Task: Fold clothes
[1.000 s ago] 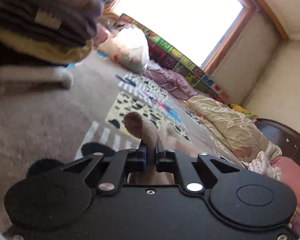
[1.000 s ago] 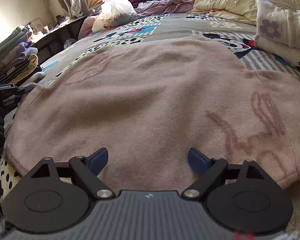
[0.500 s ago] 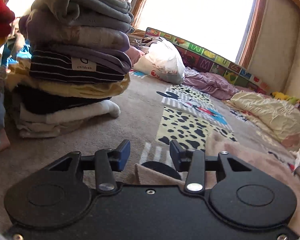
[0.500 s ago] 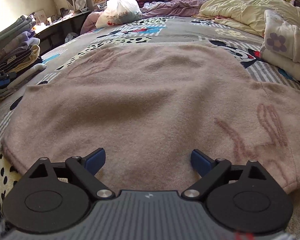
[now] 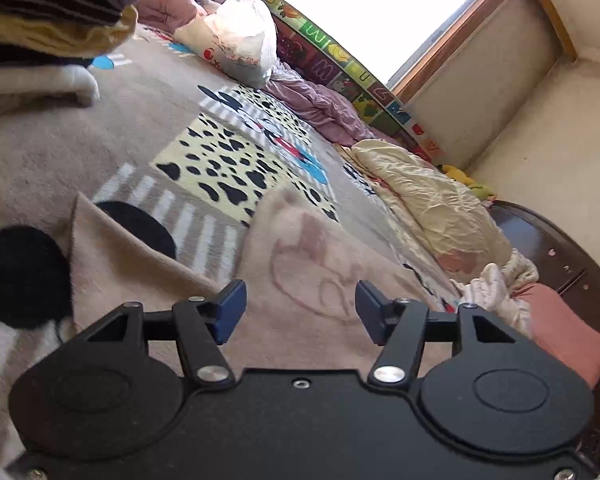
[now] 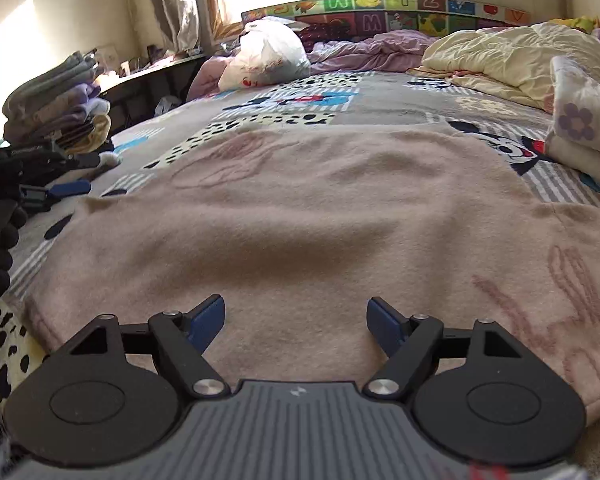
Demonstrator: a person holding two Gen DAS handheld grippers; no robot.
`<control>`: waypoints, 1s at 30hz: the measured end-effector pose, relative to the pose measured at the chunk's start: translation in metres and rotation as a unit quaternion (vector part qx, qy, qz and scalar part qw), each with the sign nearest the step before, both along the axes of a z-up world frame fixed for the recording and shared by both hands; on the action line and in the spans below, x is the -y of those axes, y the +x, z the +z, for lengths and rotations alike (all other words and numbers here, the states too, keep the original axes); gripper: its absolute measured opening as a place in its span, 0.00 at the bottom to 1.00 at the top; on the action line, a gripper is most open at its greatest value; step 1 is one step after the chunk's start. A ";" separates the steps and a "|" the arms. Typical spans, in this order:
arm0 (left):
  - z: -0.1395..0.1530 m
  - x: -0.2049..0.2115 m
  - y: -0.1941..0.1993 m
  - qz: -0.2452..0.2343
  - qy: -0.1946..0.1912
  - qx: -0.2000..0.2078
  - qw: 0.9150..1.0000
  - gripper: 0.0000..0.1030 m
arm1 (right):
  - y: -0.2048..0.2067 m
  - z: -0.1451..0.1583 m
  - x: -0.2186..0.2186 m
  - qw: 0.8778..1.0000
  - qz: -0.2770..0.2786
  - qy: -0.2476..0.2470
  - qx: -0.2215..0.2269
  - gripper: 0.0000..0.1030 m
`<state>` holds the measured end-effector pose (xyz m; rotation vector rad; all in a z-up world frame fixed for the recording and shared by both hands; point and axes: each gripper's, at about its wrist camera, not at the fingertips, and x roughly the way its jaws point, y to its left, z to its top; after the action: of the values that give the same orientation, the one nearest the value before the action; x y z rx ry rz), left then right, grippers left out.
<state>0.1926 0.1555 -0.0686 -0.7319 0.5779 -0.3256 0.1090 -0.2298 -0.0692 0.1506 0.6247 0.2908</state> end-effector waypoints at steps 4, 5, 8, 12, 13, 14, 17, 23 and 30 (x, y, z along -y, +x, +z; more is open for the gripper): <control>-0.018 -0.006 -0.001 0.017 -0.017 -0.035 0.999 0.47 | 0.019 0.000 0.066 0.993 -0.083 0.080 0.013 0.76; -0.022 -0.008 -0.001 0.021 -0.021 -0.044 0.999 0.47 | 0.025 -0.003 0.086 0.989 -0.111 0.094 0.009 0.77; -0.017 -0.028 -0.014 0.066 -0.034 -0.043 0.996 0.55 | 0.026 -0.027 0.148 0.974 -0.193 0.117 -0.026 0.60; -0.009 -0.034 -0.038 0.123 0.000 -0.049 0.991 0.55 | -0.006 -0.034 0.182 0.968 -0.196 0.156 -0.015 0.30; -0.003 -0.021 -0.042 0.111 0.007 -0.038 0.993 0.56 | -0.015 -0.033 0.182 0.967 -0.209 0.145 -0.009 0.31; 0.003 -0.007 -0.045 0.096 0.013 -0.027 0.995 0.56 | -0.023 -0.033 0.180 0.965 -0.227 0.132 -0.003 0.47; 0.013 0.054 -0.046 0.020 0.029 -0.004 0.999 0.56 | -0.033 -0.026 0.162 0.969 -0.218 0.117 0.026 0.65; 0.018 0.169 -0.015 -0.070 0.091 0.032 0.993 0.56 | 0.005 0.008 0.064 0.997 -0.041 0.029 0.064 0.63; -0.019 0.205 0.015 -0.087 0.192 -0.022 0.977 0.50 | 0.104 -0.007 0.050 0.986 -0.017 0.164 -0.027 0.62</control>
<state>0.2074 -0.0496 -0.0872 -0.3170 0.7243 -0.3479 0.2126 -0.2801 -0.0766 0.4858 0.6242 0.3560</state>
